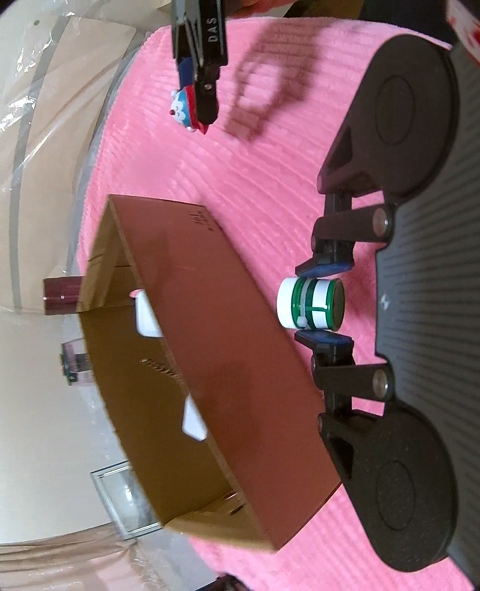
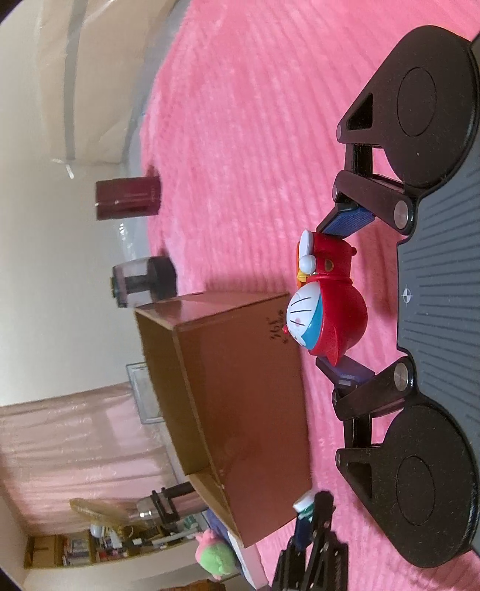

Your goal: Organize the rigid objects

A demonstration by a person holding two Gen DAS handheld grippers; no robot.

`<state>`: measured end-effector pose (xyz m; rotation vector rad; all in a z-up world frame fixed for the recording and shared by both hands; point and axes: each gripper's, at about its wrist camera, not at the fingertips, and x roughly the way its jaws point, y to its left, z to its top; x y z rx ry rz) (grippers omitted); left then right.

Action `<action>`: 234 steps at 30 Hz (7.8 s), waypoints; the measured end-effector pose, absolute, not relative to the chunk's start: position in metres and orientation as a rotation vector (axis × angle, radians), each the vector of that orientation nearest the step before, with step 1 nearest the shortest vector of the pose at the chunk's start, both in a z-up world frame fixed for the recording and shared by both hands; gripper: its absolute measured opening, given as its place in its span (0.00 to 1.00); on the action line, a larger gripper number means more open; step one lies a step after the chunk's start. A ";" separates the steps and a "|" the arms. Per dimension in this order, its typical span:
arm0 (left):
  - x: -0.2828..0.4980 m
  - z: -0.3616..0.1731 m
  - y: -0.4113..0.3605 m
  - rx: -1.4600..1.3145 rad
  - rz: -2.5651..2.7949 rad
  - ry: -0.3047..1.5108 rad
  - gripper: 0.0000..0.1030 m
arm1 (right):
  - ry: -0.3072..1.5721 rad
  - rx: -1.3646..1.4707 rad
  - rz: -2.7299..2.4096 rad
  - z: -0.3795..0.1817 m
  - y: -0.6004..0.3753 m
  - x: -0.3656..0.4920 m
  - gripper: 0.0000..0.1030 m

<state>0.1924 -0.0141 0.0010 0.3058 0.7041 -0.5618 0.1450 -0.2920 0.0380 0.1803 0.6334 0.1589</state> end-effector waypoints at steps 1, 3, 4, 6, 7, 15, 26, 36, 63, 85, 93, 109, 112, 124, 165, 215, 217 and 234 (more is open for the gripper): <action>0.191 0.006 -0.012 0.308 -0.562 0.696 0.24 | 0.625 0.172 0.168 0.042 -0.294 0.147 0.63; 0.191 0.015 -0.011 0.315 -0.563 0.682 0.24 | 0.607 0.158 0.187 0.050 -0.298 0.151 0.63; 0.190 0.021 -0.009 0.325 -0.560 0.673 0.24 | 0.597 0.152 0.202 0.056 -0.300 0.154 0.63; 0.190 0.029 -0.007 0.340 -0.558 0.659 0.24 | 0.580 0.129 0.228 0.066 -0.302 0.159 0.63; 0.190 0.034 -0.006 0.342 -0.559 0.653 0.24 | 0.570 0.115 0.241 0.071 -0.301 0.162 0.63; 0.196 0.073 0.000 0.369 -0.560 0.612 0.25 | 0.513 0.019 0.346 0.111 -0.293 0.186 0.63; 0.215 0.111 0.004 0.436 -0.578 0.583 0.24 | 0.490 -0.128 0.506 0.145 -0.268 0.227 0.63; 0.252 0.128 0.006 0.582 -0.586 0.608 0.25 | 0.552 -0.304 0.628 0.156 -0.242 0.274 0.63; 0.359 0.066 -0.018 0.657 -0.672 0.885 0.24 | 0.949 -0.595 0.795 0.088 -0.162 0.392 0.63; 0.387 0.018 -0.026 0.622 -0.690 0.995 0.25 | 1.046 -0.789 0.850 0.035 -0.126 0.410 0.63; 0.394 0.008 -0.025 0.594 -0.684 1.013 0.25 | 1.068 -0.797 0.849 0.025 -0.122 0.419 0.63; 0.400 -0.006 -0.028 0.591 -0.674 1.029 0.25 | 1.099 -0.802 0.863 0.010 -0.112 0.425 0.63; 0.401 -0.008 -0.028 0.591 -0.673 1.033 0.25 | 1.101 -0.800 0.862 0.007 -0.112 0.425 0.63; 0.402 -0.008 -0.030 0.598 -0.670 1.043 0.25 | 1.089 -0.783 0.877 0.007 -0.117 0.424 0.63; 0.387 0.025 -0.023 0.544 -0.653 0.978 0.50 | 0.988 -0.793 0.836 0.039 -0.131 0.407 0.63; 0.228 0.131 0.021 0.090 -0.268 0.659 0.99 | 0.820 -0.069 0.480 0.166 -0.231 0.273 0.84; 0.216 0.130 0.023 0.049 -0.233 0.652 0.99 | 0.800 -0.017 0.458 0.169 -0.237 0.262 0.84; 0.109 0.121 0.012 -0.011 -0.122 0.592 0.97 | 0.714 0.131 0.355 0.166 -0.254 0.159 0.84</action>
